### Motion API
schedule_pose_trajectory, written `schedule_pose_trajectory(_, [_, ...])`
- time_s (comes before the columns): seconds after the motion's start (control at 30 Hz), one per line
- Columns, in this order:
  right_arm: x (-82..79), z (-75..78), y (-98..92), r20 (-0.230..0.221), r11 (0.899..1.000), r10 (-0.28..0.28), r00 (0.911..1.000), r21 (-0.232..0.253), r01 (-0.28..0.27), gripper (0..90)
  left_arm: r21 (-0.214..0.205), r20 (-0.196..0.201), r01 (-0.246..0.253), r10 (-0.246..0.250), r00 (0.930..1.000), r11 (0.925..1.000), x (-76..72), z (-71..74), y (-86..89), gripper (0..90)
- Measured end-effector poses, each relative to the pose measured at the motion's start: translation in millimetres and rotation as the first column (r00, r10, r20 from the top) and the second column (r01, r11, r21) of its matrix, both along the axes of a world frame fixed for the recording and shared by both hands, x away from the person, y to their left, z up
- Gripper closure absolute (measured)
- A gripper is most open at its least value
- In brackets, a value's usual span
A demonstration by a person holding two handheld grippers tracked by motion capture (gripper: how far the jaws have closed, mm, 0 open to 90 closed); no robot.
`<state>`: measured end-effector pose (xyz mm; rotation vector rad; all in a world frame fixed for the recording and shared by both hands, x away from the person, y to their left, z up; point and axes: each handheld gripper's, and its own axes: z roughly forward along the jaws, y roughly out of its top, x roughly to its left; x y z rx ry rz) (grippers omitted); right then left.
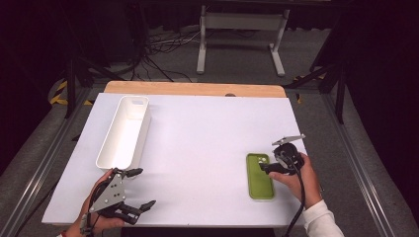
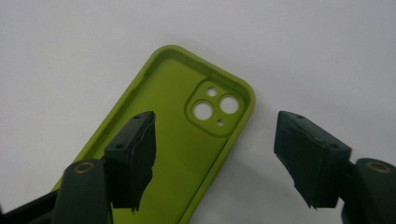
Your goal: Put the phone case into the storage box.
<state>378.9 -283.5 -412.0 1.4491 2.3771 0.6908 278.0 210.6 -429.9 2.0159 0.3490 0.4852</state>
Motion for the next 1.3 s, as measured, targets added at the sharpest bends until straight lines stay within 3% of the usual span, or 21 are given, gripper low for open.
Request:
schedule_pose_trajectory(0.07, [6.8, 1.5, -2.3, -0.02, 1.0, -0.028, 0.9994, -0.006, 0.028, 30.1, 0.002, 0.003, 0.002, -0.002, 1.0, 1.0, -0.2, 0.1, -0.3, 4.6])
schedule_pose_trajectory(0.17, [16.1, 4.4, -6.5, -0.061, 0.999, -0.05, 0.9969, 0.001, 0.051, 45.0, 0.014, 0.003, 0.001, -0.001, 1.0, 0.9999, -0.4, -0.3, -1.0, 4.9])
schedule_pose_trajectory(0.37, [32.8, -1.1, -7.3, -0.172, 0.998, -0.057, 0.9834, -0.028, 0.053, 65.4, 0.029, 0.015, 0.009, -0.009, 0.9998, 0.9996, -2.6, -0.5, -1.8, 5.0])
schedule_pose_trajectory(0.47, [37.4, -4.9, -6.3, -0.199, 0.998, -0.057, 0.9783, -0.036, 0.051, 69.7, 0.029, 0.017, 0.007, -0.008, 0.9998, 0.9995, -2.5, -0.2, -1.1, 5.0])
schedule_pose_trajectory(0.6, [40.5, -6.0, -2.3, -0.2, 0.998, -0.055, 0.9783, -0.042, 0.047, 77.0, 0.028, 0.015, 0.006, -0.007, 0.9999, 0.9996, -2.0, -0.3, -1.1, 5.0])
schedule_pose_trajectory(0.83, [41.8, -6.0, -0.7, -0.203, 0.996, -0.089, 0.9752, -0.048, 0.081, 80.1, 0.039, 0.009, 0.01, -0.011, 0.9999, 0.9992, -2.8, -0.7, -3.1, 5.0])
schedule_pose_trajectory(1.0, [42.9, -5.5, 2.8, -0.195, 0.992, -0.112, 0.9743, -0.079, 0.098, 84.1, 0.041, 0.007, 0.011, -0.012, 0.9999, 0.9991, -3.8, -0.9, -3.6, 5.0])
schedule_pose_trajectory(1.1, [43.3, -5.8, 6.2, -0.179, 0.988, -0.111, 0.9776, -0.126, 0.089, 87.6, 0.042, 0.012, 0.006, -0.006, 0.9999, 0.9991, -3.7, -0.4, -2.2, 5.0])
schedule_pose_trajectory(1.3, [42.4, -5.3, 7.4, -0.15, 0.988, -0.108, 0.9828, -0.124, 0.089, 88.1, 0.039, 0.014, 0.005, -0.006, 0.9999, 0.9992, -3.1, -0.3, -1.4, 5.0])
